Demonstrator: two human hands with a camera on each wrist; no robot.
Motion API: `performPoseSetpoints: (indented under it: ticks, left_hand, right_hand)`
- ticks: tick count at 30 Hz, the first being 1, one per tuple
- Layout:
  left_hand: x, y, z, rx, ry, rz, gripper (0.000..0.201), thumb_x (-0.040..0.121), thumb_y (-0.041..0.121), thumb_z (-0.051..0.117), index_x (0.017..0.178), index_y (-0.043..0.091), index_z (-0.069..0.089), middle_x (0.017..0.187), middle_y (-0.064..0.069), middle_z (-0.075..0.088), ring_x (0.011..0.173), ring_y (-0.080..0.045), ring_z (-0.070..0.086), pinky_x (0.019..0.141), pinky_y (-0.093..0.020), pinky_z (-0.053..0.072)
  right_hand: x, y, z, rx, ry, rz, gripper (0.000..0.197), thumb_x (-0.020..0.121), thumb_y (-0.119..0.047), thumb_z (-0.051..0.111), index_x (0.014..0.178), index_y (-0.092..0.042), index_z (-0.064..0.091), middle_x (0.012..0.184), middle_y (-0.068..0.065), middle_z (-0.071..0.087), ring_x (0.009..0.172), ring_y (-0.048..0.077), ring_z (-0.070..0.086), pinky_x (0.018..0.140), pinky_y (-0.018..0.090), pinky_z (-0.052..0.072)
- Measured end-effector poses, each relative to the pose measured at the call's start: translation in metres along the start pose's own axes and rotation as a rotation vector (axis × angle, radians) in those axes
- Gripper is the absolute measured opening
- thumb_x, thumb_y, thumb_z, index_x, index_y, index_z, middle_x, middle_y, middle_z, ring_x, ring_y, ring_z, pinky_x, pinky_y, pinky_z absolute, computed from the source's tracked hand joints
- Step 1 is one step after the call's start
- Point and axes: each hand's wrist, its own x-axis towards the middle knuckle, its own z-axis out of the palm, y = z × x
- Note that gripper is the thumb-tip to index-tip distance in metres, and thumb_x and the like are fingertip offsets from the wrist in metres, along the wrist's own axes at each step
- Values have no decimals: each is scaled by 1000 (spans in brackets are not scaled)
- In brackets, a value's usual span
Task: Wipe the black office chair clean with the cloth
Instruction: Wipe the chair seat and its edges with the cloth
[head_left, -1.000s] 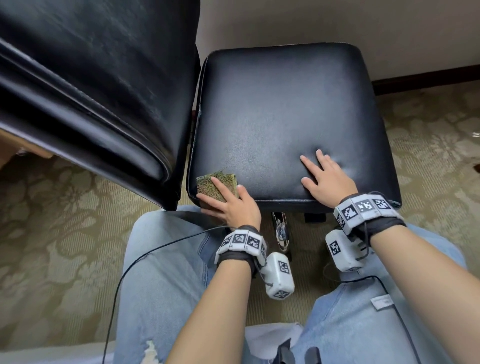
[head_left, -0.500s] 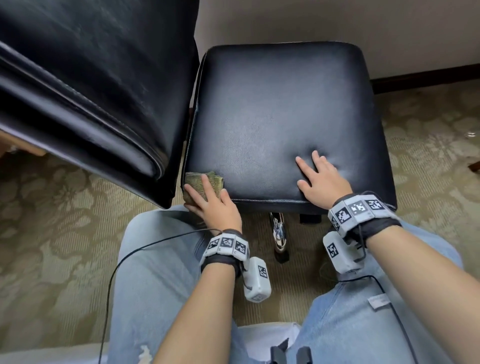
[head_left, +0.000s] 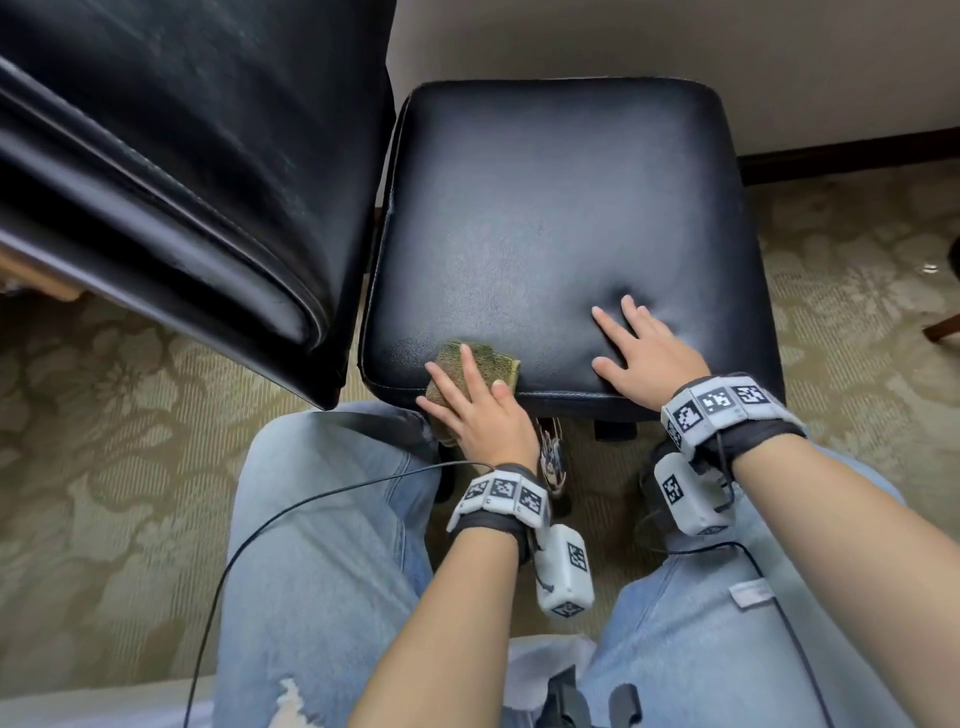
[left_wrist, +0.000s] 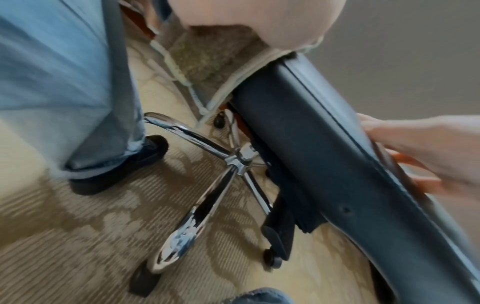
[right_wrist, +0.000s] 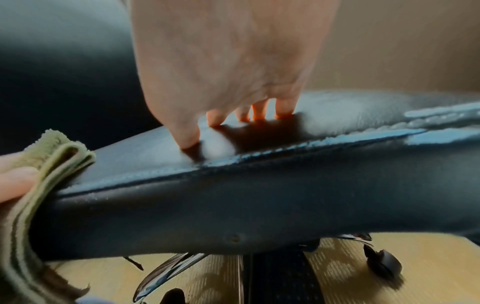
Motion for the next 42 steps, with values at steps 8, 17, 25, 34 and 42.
performPoseSetpoints:
  ticks: [8,17,25,34,42]
  left_hand:
    - [10,-28,-17,-82,157,49,53,90,6,55,139,25,44,154,-22,-1,141,-41,4,114,-49,18]
    - [18,10,-5,-262,126,-265,51,96,33,46,142,45,28,155,-5,-20,140,-40,-9,115,-49,13]
    - [55,-14,-38,-379,328,-225,51,96,14,46,143,28,35,156,-15,-8,143,-27,5,109,-17,9]
    - [15,-4,-12,-193,174,-107,50,97,13,43,144,25,32,158,-9,-3,141,-43,-6,114,-38,-2]
    - [-3,9,8,-266,110,-130,51,99,16,40,145,33,26,157,-3,-14,141,-39,-15,114,-43,1]
  right_hand:
    - [2,2,-2,-5,-4,-4,60,95,-45,39,146,-40,9,158,-4,-2,144,15,4,110,39,24]
    - [0,1,-1,5,-1,-8,60,95,-45,38,147,-40,7,157,-4,-4,144,14,3,110,39,24]
    - [1,5,3,16,15,-26,60,95,-46,38,146,-40,9,157,-4,-3,144,14,3,109,39,25]
    - [-1,-4,-5,-11,-62,-8,61,96,-36,37,148,-36,5,157,0,-6,144,17,1,113,38,17]
    - [8,27,-28,164,-31,-99,58,95,-19,44,146,-31,22,157,1,11,143,18,11,116,37,14]
